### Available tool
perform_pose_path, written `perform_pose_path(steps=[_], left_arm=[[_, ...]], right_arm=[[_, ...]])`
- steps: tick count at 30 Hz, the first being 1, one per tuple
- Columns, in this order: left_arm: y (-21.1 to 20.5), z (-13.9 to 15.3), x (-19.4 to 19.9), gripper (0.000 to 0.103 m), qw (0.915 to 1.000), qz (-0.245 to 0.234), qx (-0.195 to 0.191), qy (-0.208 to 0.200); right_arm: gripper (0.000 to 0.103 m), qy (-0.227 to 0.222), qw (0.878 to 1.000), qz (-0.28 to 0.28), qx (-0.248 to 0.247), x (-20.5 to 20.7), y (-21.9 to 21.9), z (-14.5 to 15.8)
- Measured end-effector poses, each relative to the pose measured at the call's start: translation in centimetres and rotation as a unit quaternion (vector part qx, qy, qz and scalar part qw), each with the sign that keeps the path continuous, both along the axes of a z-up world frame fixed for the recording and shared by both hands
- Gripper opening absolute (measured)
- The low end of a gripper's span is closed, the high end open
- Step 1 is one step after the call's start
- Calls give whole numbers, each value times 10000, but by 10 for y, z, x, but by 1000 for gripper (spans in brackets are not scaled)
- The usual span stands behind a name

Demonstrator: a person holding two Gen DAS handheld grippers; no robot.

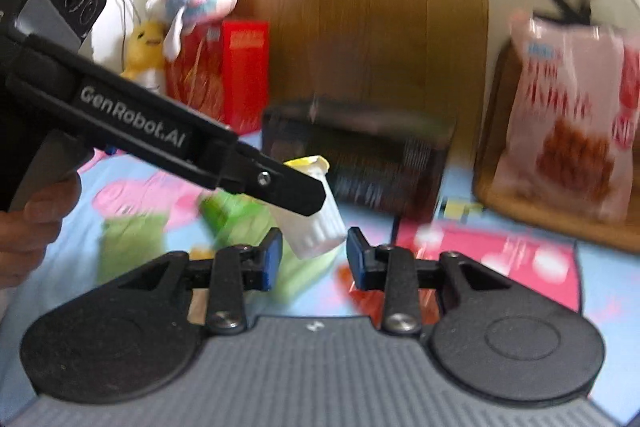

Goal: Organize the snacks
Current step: 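Carry the jelly cup into the tin box and release, then move the left gripper to the light green wrapped pack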

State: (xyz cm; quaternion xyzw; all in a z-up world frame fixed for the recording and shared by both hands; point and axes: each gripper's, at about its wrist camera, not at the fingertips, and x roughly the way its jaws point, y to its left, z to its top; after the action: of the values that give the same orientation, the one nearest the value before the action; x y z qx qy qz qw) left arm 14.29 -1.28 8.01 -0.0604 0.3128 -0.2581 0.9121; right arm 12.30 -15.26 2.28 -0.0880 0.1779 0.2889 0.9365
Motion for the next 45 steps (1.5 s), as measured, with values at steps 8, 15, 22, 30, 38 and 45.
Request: perform_pose_path(steps=[8,15,22,30,38,45], left_arm=[[12,6,92,48,9966,820,2,-42],[54,-8,65,48,9945,977,-374,46],[93,-40,10,48,9887,1058,-811,680],[50,-70,3,48,9924,622,-411,978],[30,-72,-1,53,9945,723,-114,752],[17,-68,-13,53,9957,413,-251,785]], right_arm=[[39,-314,9990,-100,-297,91,39,19],[44,-166,9997,149,137,66,24,17],[72,1163,9907,186,683,36,-6,-19],[73,1555,9833,72,943,15,-14,-26],[57,1482,9886,64,260,21,14,-30],[37,1121,9936,-75,57,-8,8,-29]])
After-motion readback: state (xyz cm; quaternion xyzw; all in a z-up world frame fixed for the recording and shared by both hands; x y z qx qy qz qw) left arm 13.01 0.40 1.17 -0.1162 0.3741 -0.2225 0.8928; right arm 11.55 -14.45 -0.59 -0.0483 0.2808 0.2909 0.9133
